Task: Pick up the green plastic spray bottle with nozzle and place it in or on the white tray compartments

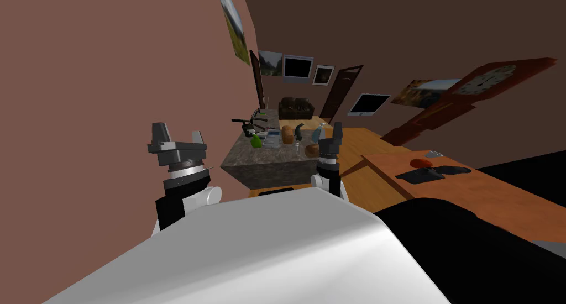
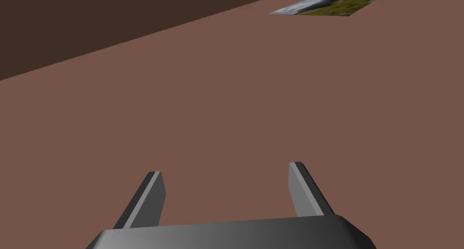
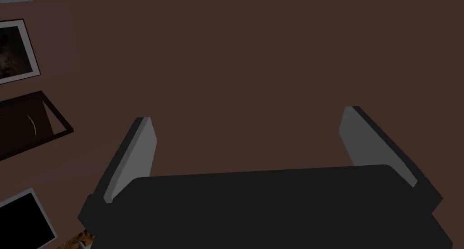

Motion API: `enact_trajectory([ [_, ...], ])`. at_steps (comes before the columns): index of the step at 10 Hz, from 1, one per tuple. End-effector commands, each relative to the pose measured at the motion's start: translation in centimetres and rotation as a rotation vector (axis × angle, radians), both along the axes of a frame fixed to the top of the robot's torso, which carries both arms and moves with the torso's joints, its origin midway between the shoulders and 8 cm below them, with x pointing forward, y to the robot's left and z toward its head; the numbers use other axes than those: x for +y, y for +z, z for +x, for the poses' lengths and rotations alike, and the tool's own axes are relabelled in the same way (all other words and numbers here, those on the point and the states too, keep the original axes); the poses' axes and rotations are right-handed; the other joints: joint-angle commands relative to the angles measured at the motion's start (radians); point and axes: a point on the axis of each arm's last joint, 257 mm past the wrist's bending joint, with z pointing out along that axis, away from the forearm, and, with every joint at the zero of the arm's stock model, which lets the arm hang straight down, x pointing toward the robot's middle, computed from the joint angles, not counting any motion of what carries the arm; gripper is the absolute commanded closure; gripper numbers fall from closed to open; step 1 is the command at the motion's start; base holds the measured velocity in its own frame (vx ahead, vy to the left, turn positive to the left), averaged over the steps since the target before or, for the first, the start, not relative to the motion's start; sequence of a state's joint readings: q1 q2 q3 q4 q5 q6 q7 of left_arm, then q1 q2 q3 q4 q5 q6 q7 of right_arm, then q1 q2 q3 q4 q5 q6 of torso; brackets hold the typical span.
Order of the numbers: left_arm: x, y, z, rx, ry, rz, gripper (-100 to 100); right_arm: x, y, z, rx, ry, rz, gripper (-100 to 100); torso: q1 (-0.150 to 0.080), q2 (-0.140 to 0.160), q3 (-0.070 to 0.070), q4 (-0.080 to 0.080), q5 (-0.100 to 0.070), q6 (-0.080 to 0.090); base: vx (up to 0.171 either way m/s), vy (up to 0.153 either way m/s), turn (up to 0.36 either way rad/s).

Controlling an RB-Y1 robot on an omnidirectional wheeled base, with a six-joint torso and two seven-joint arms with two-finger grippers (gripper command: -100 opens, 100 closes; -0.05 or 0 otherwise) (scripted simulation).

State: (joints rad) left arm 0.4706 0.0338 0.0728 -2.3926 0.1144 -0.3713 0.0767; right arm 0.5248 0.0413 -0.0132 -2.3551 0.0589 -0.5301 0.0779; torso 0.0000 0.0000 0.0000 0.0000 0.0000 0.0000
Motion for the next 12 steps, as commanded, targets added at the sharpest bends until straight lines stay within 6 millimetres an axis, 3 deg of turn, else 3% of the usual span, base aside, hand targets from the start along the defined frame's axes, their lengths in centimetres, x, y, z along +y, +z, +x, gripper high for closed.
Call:
enact_trajectory([
  [1,-0.3,0.2,0.2,-0.009,-0.036,0.002,-100,0.0,0.0,0.0,0.000,0.000,0.000,0,0.000,0.000,0.000,0.000,0.000,0.000,-0.025,-0.011,-0.098],
  [6,0.2,1.1,0.9,-0.084,-0.173,-0.085,-100,0.0,0.0,0.0,0.000,0.000,0.000,0,-0.002,0.004,0.002,0.001,-0.001,0.000,-0.059,-0.030,-0.228],
  [10,2.0,1.8,1.4,-0.150,-0.237,-0.165,-100,0.0,0.0,0.0,0.000,0.000,0.000,0,-0.002,0.004,0.002,0.001,-0.001,0.000,-0.053,-0.034,-0.242],
  [12,3.9,2.3,1.8,-0.203,-0.262,-0.213,-100,0.0,0.0,0.0,0.000,0.000,0.000,0,-0.001,0.002,0.001,0.001,0.000,0.000,-0.031,-0.040,-0.288],
])
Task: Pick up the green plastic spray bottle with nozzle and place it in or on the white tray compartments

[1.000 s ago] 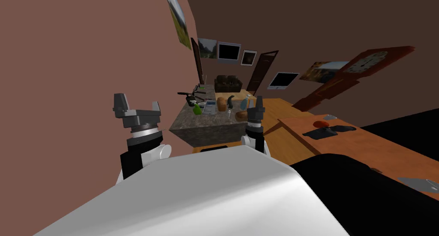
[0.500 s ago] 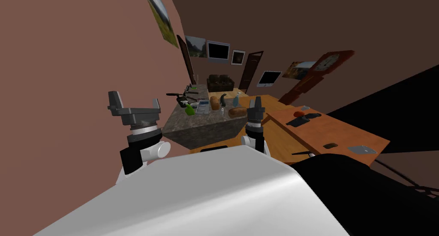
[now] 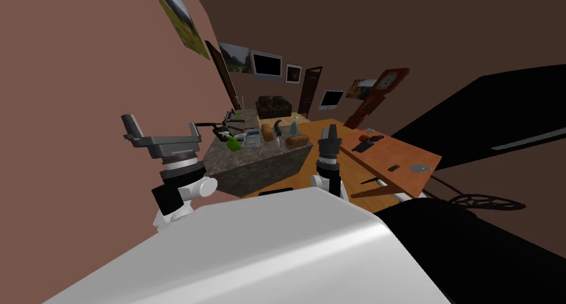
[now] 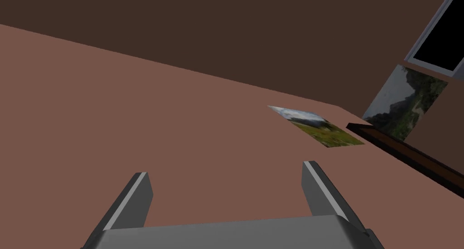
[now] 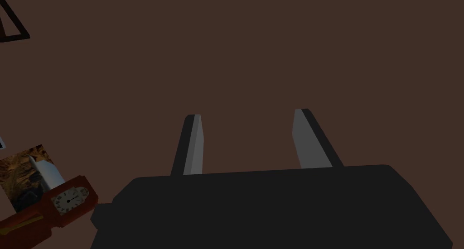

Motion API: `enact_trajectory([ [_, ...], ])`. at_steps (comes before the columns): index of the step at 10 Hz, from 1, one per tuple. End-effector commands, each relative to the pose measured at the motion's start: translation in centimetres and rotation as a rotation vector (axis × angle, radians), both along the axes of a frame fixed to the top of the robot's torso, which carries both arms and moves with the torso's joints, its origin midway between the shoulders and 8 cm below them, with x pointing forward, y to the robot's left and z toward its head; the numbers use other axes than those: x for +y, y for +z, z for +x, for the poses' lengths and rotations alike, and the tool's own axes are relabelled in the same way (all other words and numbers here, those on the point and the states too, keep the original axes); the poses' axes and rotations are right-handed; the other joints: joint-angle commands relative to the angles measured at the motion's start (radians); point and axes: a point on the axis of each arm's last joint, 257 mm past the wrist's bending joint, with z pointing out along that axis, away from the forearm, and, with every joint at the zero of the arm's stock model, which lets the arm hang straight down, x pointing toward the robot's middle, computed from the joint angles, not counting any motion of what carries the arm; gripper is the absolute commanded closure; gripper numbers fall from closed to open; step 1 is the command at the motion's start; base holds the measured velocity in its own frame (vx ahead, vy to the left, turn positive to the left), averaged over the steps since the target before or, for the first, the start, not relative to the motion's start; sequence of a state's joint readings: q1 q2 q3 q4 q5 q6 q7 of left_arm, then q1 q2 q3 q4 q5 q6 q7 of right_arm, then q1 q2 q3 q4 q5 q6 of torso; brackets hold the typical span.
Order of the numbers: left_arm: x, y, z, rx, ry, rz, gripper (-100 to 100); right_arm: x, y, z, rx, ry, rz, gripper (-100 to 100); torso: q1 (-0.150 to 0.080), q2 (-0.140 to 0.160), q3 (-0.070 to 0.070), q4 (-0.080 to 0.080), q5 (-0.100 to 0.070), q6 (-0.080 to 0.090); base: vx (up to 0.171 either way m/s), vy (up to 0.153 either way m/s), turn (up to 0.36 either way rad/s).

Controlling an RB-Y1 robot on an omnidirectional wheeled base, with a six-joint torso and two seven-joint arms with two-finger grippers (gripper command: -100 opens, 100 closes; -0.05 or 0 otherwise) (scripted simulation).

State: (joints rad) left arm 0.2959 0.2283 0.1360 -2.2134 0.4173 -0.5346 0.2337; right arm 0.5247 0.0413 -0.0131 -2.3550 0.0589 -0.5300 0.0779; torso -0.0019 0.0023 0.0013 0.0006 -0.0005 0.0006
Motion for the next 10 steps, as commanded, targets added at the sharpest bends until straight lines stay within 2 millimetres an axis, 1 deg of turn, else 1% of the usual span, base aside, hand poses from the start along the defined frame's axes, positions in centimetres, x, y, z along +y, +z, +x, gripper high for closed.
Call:
enact_trajectory([
  [1,0.8,0.1,0.1,-0.019,-0.011,-0.028,-100,0.0,0.0,0.0,0.000,0.000,0.000,0,0.000,0.000,0.000,0.000,0.000,0.000,-0.023,-0.026,-0.115],
  [2,2.1,0.4,0.3,-0.047,-0.017,-0.057,-100,0.0,0.0,0.0,0.000,0.000,0.000,0,0.001,0.000,0.000,0.000,0.000,-0.001,-0.025,-0.041,-0.170],
  [3,2.2,0.4,0.2,-0.047,-0.019,-0.063,-100,0.0,0.0,0.0,0.000,0.000,0.000,0,0.000,0.000,0.000,0.000,0.000,-0.001,-0.017,-0.030,-0.121],
  [4,3.7,0.7,0.4,-0.078,-0.020,-0.093,-100,0.0,0.0,0.0,0.000,0.000,0.000,0,0.001,-0.001,0.000,0.000,0.000,-0.001,-0.017,-0.035,-0.251],
  [5,5.1,1.4,0.2,-0.119,-0.015,-0.111,-100,0.0,0.0,0.0,0.000,0.000,0.000,0,0.001,-0.001,0.000,0.000,0.000,0.000,-0.020,-0.051,-0.386],
  [6,5.6,1.0,0.4,-0.113,-0.019,-0.136,-100,0.0,0.0,0.0,0.000,0.000,0.000,0,0.000,-0.001,-0.001,0.000,0.000,0.000,-0.012,-0.035,-0.125],
  [7,7.4,1.4,0.3,-0.148,-0.005,-0.160,-100,0.0,0.0,0.0,0.000,0.000,0.000,0,0.001,-0.001,0.000,0.000,0.000,-0.002,-0.006,-0.044,-0.197],
  [8,7.7,1.3,0.3,-0.150,-0.009,-0.174,-100,0.0,0.0,0.0,0.000,0.000,0.000,0,0.000,-0.001,-0.001,0.000,0.000,-0.001,-0.001,-0.027,-0.134],
  [9,9.7,1.8,0.1,-0.193,0.008,-0.202,-100,0.0,0.0,0.0,0.000,0.000,0.000,0,0.001,-0.002,-0.001,0.000,0.000,-0.001,0.006,-0.031,-0.287],
  [10,9.9,1.6,0.2,-0.190,0.007,-0.213,-100,0.0,0.0,0.0,0.000,0.000,0.000,0,0.001,-0.002,-0.001,0.000,0.000,-0.001,0.005,-0.018,-0.124],
])
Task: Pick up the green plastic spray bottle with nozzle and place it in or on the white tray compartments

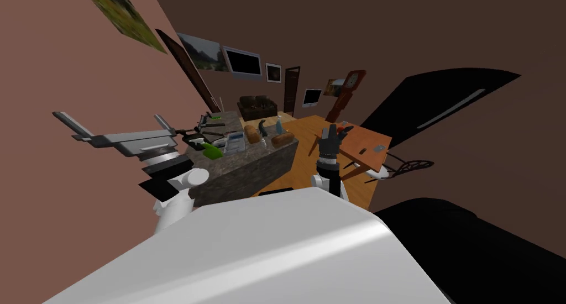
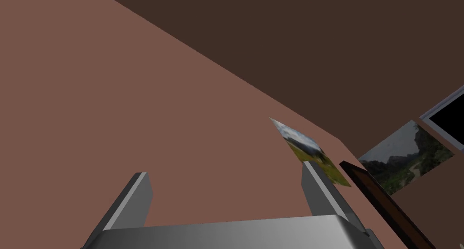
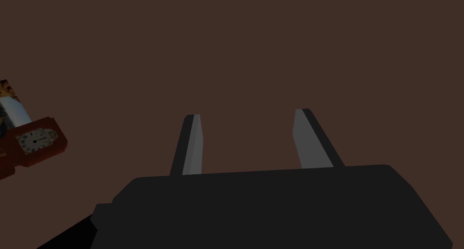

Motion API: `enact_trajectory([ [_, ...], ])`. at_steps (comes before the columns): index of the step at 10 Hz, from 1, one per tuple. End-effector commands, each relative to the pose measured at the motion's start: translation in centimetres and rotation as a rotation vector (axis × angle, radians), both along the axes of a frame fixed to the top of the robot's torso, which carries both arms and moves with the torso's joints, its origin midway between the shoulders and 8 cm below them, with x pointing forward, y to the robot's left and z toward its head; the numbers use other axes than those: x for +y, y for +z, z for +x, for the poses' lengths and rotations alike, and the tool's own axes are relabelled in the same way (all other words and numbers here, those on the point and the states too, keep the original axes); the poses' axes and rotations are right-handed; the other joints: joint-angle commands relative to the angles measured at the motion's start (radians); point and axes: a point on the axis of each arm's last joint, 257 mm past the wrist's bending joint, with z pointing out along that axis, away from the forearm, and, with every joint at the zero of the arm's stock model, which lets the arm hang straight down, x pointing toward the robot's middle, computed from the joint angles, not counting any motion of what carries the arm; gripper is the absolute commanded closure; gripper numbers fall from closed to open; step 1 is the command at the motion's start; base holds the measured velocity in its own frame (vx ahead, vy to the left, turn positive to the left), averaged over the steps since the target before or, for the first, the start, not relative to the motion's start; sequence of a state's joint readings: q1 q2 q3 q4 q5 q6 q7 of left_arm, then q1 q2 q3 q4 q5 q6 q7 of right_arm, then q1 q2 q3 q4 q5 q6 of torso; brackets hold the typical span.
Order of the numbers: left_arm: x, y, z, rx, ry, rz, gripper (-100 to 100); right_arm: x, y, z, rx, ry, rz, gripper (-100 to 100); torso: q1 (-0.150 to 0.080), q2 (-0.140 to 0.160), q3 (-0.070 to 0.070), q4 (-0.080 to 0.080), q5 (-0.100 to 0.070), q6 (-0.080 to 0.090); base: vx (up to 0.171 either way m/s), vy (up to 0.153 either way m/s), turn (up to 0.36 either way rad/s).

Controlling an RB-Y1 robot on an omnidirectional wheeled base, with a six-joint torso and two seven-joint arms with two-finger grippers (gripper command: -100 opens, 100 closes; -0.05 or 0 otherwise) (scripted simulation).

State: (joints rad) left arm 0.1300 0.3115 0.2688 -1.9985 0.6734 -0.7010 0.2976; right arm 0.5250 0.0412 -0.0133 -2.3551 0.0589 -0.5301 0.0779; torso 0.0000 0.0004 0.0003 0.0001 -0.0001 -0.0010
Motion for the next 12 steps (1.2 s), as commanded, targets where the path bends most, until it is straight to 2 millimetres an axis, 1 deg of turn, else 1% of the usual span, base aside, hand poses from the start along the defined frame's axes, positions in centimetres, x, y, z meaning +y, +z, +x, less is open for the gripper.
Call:
enact_trajectory([
  [1,2.5,0.4,-0.6,-0.053,0.026,-0.043,-100,0.0,0.0,0.0,0.000,0.000,0.000,0,0.000,0.000,0.000,0.000,0.000,0.000,0.012,-0.030,-0.267],
  [2,2.8,0.1,-0.4,-0.046,0.026,-0.052,-100,0.0,0.0,0.0,0.000,0.000,0.000,0,0.000,0.000,0.000,0.000,0.000,0.001,0.011,-0.020,-0.111],
  [3,5.0,0.9,-1.3,-0.105,0.052,-0.087,-100,0.0,0.0,0.0,0.000,0.000,0.000,0,0.000,0.000,0.000,0.000,0.000,0.000,0.017,-0.032,-0.213],
  [4,5.5,0.2,-0.9,-0.089,0.057,-0.097,-100,0.0,0.0,0.0,0.000,0.000,0.000,0,-0.001,-0.001,0.000,0.000,0.000,0.001,0.013,-0.022,-0.133],
  [5,7.7,1.0,-1.9,-0.148,0.092,-0.127,-100,0.0,0.0,0.0,0.000,0.000,0.000,0,0.000,-0.001,0.000,0.000,0.000,0.000,0.017,-0.030,-0.261],
  [6,8.3,0.3,-1.6,-0.135,0.096,-0.145,-100,0.0,0.0,0.0,0.000,0.000,0.000,0,-0.001,-0.001,0.000,0.000,0.000,0.001,0.019,-0.019,-0.126],
  [7,8.3,0.3,-1.6,-0.135,0.096,-0.145,-100,0.0,0.0,0.0,0.000,0.000,0.000,0,0.000,-0.001,0.000,0.000,0.000,0.000,0.009,-0.006,0.025],
  [8,10.8,0.9,-2.9,-0.200,0.132,-0.188,-100,0.0,0.0,0.0,0.000,0.000,0.000,0,0.001,0.000,0.000,0.000,0.000,-0.001,0.019,-0.020,-0.219],
  [9,11.2,0.2,-2.6,-0.183,0.141,-0.195,-100,0.0,0.0,0.0,0.000,0.000,0.000,0,0.000,-0.001,0.000,0.000,0.000,0.001,0.020,-0.013,-0.152],
  [10,13.4,1.1,-4.3,-0.259,0.178,-0.231,-100,0.0,0.0,0.0,0.000,0.000,0.000,0,0.000,-0.001,0.000,0.000,0.000,0.000,0.029,-0.024,-0.299],
  [11,14.1,-0.1,-3.8,-0.233,0.193,-0.247,-100,0.0,0.0,0.0,0.000,0.000,0.000,0,0.000,-0.002,-0.001,0.000,0.000,0.001,0.025,-0.013,-0.111],
  [12,16.2,0.6,-5.6,-0.309,0.234,-0.283,-100,0.0,0.0,0.0,0.000,0.000,0.000,0,0.000,-0.001,-0.001,0.000,0.000,-0.001,0.028,-0.020,-0.221],
])
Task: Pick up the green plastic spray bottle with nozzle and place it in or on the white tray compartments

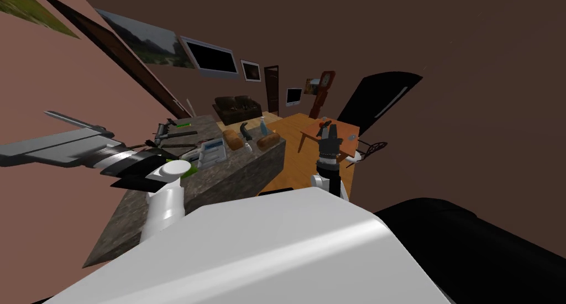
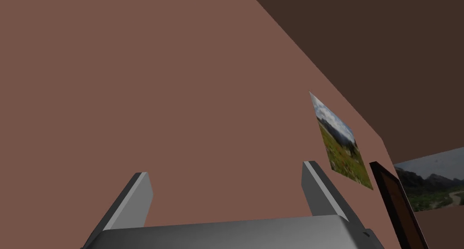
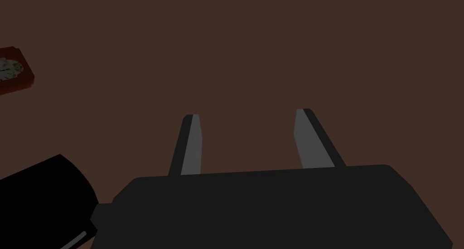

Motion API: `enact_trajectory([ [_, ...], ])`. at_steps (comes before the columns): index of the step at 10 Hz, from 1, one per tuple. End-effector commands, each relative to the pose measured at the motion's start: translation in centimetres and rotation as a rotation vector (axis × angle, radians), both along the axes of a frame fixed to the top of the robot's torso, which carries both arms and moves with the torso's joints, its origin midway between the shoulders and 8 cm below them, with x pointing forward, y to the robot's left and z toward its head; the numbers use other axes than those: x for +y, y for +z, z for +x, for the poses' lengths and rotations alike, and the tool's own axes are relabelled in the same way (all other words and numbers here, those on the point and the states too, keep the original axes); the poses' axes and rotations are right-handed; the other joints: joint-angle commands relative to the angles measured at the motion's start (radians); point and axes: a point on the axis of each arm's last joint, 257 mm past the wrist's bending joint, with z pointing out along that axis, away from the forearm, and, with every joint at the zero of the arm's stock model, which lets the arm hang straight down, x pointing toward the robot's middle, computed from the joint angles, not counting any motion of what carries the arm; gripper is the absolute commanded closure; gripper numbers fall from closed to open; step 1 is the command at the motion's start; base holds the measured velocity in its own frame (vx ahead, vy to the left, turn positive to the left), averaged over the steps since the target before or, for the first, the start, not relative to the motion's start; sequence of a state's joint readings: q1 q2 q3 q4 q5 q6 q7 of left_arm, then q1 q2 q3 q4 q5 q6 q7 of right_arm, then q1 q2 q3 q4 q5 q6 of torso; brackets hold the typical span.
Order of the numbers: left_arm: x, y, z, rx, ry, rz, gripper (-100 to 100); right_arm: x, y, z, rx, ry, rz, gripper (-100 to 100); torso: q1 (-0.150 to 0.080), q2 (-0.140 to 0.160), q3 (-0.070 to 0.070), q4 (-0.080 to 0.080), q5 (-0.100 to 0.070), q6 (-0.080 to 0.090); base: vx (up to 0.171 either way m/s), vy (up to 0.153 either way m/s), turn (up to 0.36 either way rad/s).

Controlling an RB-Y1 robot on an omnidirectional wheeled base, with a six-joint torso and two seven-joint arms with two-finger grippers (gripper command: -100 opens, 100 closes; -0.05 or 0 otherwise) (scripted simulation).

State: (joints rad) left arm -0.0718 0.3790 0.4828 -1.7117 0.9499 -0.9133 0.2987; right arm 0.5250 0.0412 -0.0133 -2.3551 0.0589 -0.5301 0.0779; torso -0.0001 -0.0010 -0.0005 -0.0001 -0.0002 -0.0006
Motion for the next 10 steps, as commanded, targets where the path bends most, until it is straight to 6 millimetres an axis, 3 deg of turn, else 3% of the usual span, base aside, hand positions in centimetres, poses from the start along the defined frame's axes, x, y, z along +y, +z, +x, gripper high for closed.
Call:
enact_trajectory([
  [1,2.0,-1.0,-0.7,-0.016,0.036,-0.039,-100,0.0,0.0,0.0,0.000,0.000,0.000,0,0.000,0.000,0.000,0.000,0.000,0.000,0.028,-0.010,-0.105],
  [2,2.1,-1.2,-0.6,-0.011,0.038,-0.043,-100,0.0,0.0,0.0,0.000,0.000,0.000,0,0.001,0.000,0.000,0.000,0.000,-0.001,0.013,-0.004,0.040],
  [3,4.6,-1.3,-2.5,-0.077,0.094,-0.094,-100,0.0,0.0,0.0,0.000,0.000,0.000,0,0.001,0.001,0.001,0.000,0.000,-0.001,0.027,-0.018,-0.238],
  [5,5.0,-1.9,-2.3,-0.060,0.100,-0.103,-100,0.0,0.0,0.0,0.000,0.000,0.000,0,0.001,0.000,0.000,0.000,0.000,-0.001,0.018,-0.004,-0.051],
  [6,7.1,-2.1,-4.4,-0.130,0.157,-0.154,-100,0.0,0.0,0.0,0.000,0.000,0.000,0,0.001,0.001,0.001,0.000,0.000,-0.001,0.026,-0.010,-0.189],
  [7,7.7,-3.0,-4.1,-0.110,0.167,-0.167,-100,0.0,0.0,0.0,0.000,0.000,0.000,0,0.001,0.001,0.000,0.000,0.000,0.000,0.028,-0.001,-0.134],
  [8,9.5,-3.3,-6.2,-0.177,0.223,-0.216,-100,0.0,0.0,0.0,0.000,0.000,0.000,0,0.001,0.000,0.000,0.000,0.000,-0.001,0.034,-0.014,-0.241],
  [10,10.1,-4.3,-6.1,-0.158,0.236,-0.234,-100,0.0,0.0,0.0,0.000,0.000,0.000,0,0.000,0.000,0.000,0.000,0.000,-0.001,0.028,-0.004,-0.028],
])
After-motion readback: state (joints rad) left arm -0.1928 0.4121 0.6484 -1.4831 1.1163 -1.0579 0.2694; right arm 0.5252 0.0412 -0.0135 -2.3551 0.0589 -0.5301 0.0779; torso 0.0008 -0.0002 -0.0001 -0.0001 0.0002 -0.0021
